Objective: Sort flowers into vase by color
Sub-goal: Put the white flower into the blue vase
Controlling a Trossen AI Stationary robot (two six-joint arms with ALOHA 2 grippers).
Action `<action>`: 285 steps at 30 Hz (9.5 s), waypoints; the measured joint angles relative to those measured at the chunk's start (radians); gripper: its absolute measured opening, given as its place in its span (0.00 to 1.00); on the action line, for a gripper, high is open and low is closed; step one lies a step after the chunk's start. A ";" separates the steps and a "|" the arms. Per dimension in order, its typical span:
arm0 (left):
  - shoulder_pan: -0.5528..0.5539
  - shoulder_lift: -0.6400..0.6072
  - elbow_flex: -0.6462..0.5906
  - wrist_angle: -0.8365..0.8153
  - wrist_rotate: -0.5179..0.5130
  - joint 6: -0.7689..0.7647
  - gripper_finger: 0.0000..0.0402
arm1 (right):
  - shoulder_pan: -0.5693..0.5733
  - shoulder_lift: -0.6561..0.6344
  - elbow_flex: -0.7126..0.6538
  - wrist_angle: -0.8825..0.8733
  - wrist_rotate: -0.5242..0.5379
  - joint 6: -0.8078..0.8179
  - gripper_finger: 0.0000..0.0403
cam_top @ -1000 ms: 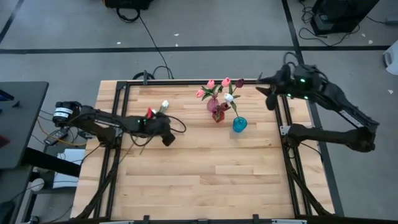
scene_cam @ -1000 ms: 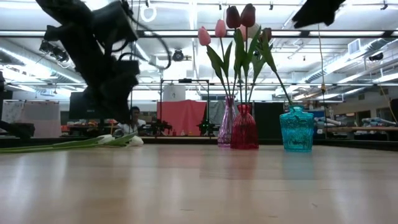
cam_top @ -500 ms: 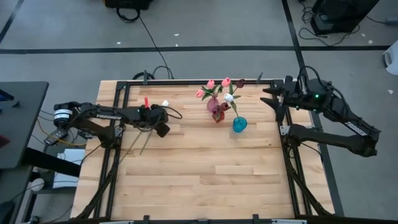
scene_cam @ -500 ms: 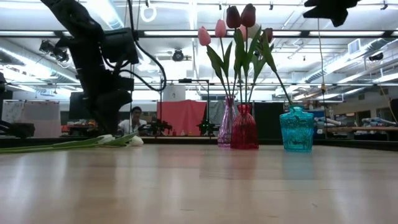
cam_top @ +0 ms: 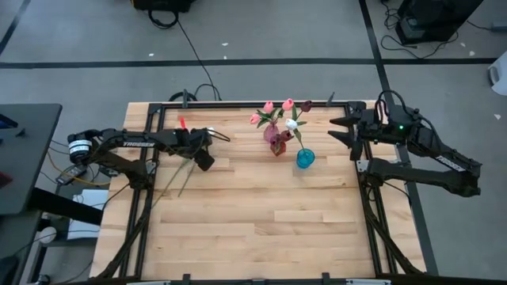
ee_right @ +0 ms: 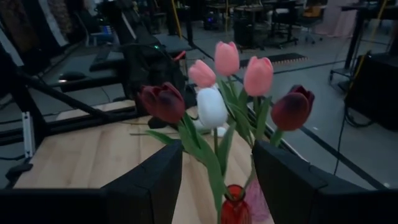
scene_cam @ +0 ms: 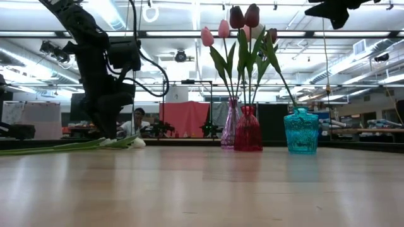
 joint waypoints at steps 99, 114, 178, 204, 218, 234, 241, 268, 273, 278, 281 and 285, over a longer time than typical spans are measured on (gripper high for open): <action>-0.412 0.420 0.317 1.562 0.250 0.388 0.05 | 0.520 0.387 -0.370 0.829 0.184 0.009 0.51; -0.420 0.506 0.509 1.352 0.248 0.447 0.05 | 0.603 0.547 -0.370 1.026 0.346 -0.091 0.40; -0.480 0.235 0.143 0.541 -0.152 0.082 0.39 | 0.386 0.188 -0.296 0.046 0.615 0.160 0.08; -0.393 0.160 0.125 -0.543 -0.129 -0.352 0.38 | 0.336 0.172 0.076 -0.409 0.487 0.189 0.38; -0.253 -0.140 -0.047 -0.425 -0.016 -0.239 0.30 | 0.338 0.171 0.076 -0.368 0.475 0.173 0.37; -0.199 -0.186 -0.215 -0.209 0.021 -0.230 0.17 | 0.385 0.165 0.076 -0.340 0.471 0.171 0.37; -0.247 -0.188 -0.110 -0.107 0.008 -0.142 0.01 | 0.406 0.164 0.076 -0.340 0.441 0.174 0.37; -0.420 0.130 0.037 1.432 0.159 0.445 0.01 | 0.560 0.221 -0.077 0.162 0.269 0.128 0.37; -0.445 0.231 0.168 1.413 0.192 0.442 0.01 | 0.566 0.230 -0.077 0.157 0.337 0.144 0.37; -0.486 0.385 0.355 1.398 0.188 0.485 0.01 | 0.559 0.194 -0.030 0.021 0.501 0.205 0.37; -0.494 0.465 0.463 1.411 0.149 0.533 0.01 | 0.549 0.158 0.001 -0.095 0.593 0.235 0.37; -0.493 0.581 0.606 1.446 0.072 0.587 0.01 | 0.532 0.115 0.003 -0.162 0.697 0.249 0.37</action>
